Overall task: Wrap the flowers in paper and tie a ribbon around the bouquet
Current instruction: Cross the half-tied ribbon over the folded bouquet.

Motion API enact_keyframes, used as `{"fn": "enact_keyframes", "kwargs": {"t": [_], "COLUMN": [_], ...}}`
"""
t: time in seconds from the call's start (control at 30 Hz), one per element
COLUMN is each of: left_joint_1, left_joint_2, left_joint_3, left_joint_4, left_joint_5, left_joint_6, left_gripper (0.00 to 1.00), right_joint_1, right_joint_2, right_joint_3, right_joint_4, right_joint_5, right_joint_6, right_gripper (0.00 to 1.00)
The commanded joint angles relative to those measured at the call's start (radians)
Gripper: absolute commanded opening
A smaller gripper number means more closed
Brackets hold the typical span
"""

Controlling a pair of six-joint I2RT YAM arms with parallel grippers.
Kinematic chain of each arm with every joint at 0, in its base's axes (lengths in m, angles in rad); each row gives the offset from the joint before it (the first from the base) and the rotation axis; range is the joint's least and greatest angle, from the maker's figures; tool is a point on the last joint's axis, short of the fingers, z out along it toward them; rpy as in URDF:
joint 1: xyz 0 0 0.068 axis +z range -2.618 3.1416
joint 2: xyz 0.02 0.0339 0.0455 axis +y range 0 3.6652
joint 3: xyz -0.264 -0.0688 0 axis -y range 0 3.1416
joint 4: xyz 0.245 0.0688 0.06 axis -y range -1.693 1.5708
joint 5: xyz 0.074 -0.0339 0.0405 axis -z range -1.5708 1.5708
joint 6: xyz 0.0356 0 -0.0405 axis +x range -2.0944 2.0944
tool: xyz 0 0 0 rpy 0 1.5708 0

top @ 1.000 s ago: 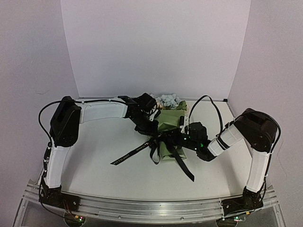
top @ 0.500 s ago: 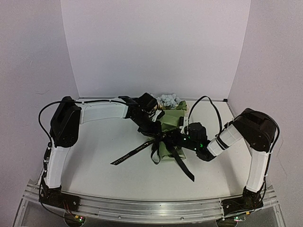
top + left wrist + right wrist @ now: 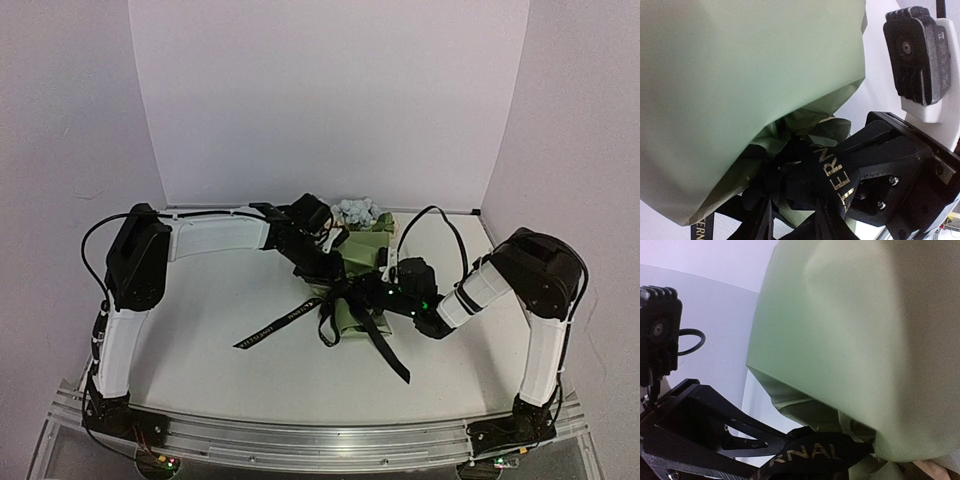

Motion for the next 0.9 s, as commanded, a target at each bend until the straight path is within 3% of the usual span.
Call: {"fn": "enact_keyframes", "kwargs": {"t": [0.0, 0.27, 0.53, 0.73, 0.87], "left_joint_1": [0.001, 0.014, 0.017, 0.017, 0.017], "left_joint_2": [-0.034, -0.05, -0.081, -0.131, -0.178], "left_joint_3": [-0.018, -0.085, -0.156, -0.202, -0.231], "left_joint_4": [0.072, 0.129, 0.201, 0.255, 0.278], "left_joint_5": [0.027, 0.033, 0.012, -0.035, -0.073], "left_joint_6": [0.0, -0.021, -0.03, -0.032, -0.037], "left_gripper": [0.3, 0.23, 0.02, 0.0, 0.0], "right_joint_1": [0.005, 0.005, 0.005, 0.005, 0.006], "right_joint_2": [0.007, -0.011, -0.02, -0.045, -0.09], "right_joint_3": [0.055, 0.06, 0.057, 0.024, -0.031], "right_joint_4": [0.048, 0.048, 0.048, 0.046, 0.038], "right_joint_5": [-0.06, -0.068, -0.084, -0.061, -0.026], "right_joint_6": [0.036, 0.057, 0.056, 0.06, 0.054], "right_gripper": [0.0, 0.0, 0.0, 0.0, 0.05]}}
